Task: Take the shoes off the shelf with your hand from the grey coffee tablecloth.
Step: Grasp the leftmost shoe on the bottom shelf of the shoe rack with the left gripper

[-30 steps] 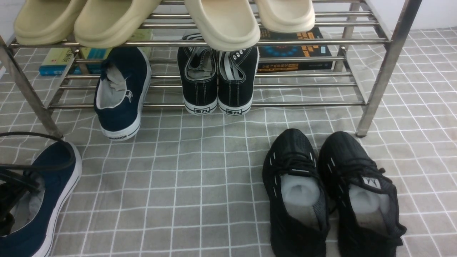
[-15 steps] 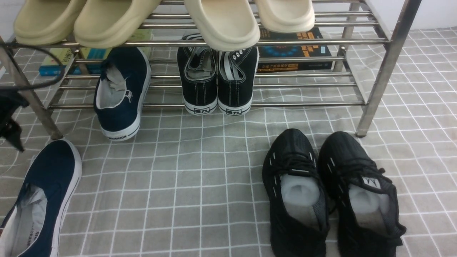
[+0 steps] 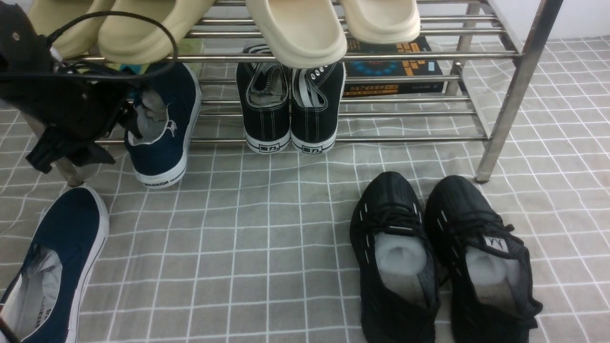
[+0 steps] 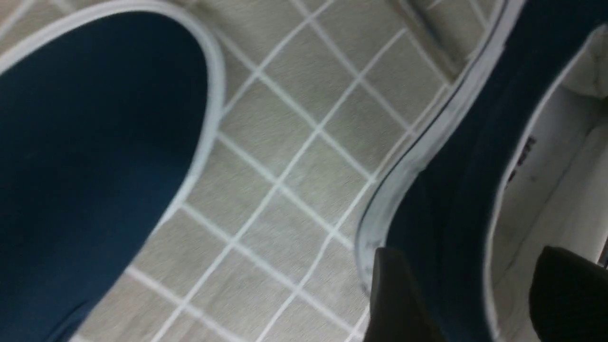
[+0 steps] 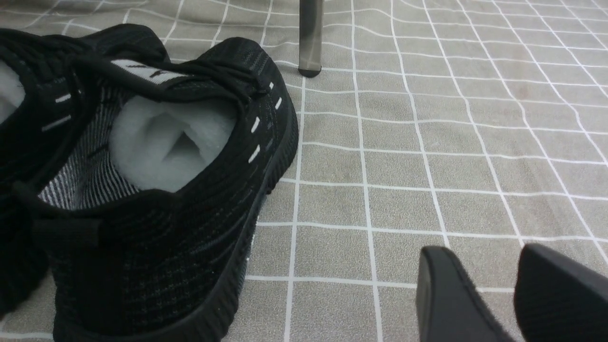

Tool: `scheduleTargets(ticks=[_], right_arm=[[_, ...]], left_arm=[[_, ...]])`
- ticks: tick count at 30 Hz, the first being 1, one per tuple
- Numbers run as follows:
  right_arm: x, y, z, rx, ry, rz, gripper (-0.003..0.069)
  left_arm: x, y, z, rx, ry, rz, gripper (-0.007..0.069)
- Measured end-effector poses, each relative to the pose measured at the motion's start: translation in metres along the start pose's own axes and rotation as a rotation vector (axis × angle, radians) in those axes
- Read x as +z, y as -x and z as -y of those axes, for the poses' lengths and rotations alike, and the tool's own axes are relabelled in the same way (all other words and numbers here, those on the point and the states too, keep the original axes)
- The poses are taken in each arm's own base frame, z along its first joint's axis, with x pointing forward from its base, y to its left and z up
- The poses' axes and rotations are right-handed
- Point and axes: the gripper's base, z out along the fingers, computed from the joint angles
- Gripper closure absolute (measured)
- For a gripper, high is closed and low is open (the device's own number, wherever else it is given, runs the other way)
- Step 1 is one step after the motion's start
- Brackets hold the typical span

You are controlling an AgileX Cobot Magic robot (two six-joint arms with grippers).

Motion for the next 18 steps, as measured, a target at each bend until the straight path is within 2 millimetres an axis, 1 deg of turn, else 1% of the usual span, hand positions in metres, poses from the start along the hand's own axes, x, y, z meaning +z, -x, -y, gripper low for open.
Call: scheduleTargets(ticks=[3,5,6,7,10,11,12,14,16,18], right_arm=[[0.000,0.000,0.000,0.000,0.000,0.000,0.0420],[0.000,0.000,0.000,0.000,0.000,0.000,0.0420],[0.000,0.000,0.000,0.000,0.000,0.000,0.0420],[0.000,0.000,0.000,0.000,0.000,0.000,0.0420],[0.000,0.000,0.000,0.000,0.000,0.000,0.0420],[0.000,0.000,0.000,0.000,0.000,0.000,0.0420],[0.000,0.000,0.000,0.000,0.000,0.000,0.0420],[0.000,0.000,0.000,0.000,0.000,0.000,0.0420],[0.000,0.000,0.000,0.000,0.000,0.000,0.0420],[0.000,0.000,0.000,0.000,0.000,0.000,0.0420]], left_arm=[[0.020,-0.001,0.003,-0.010,-0.002,-0.010,0.0222],[0.025,-0.001,0.002,-0.012,0.003,-0.015,0.0228],[0.032,-0.002,0.001,-0.012,0.014,-0.024,0.0250],[0.032,-0.002,0.001,-0.013,0.015,-0.025,0.0253],[0.034,-0.003,-0.001,-0.006,0.032,-0.034,0.0377],[0.034,-0.003,-0.001,-0.005,0.035,-0.035,0.0386],[0.034,-0.003,-0.002,0.002,0.049,-0.041,0.0470],[0.034,-0.005,-0.005,0.009,0.076,-0.060,0.0553],[0.029,-0.006,-0.007,0.021,0.101,-0.072,0.0586],[0.017,-0.006,-0.010,0.050,0.138,-0.072,0.0592]])
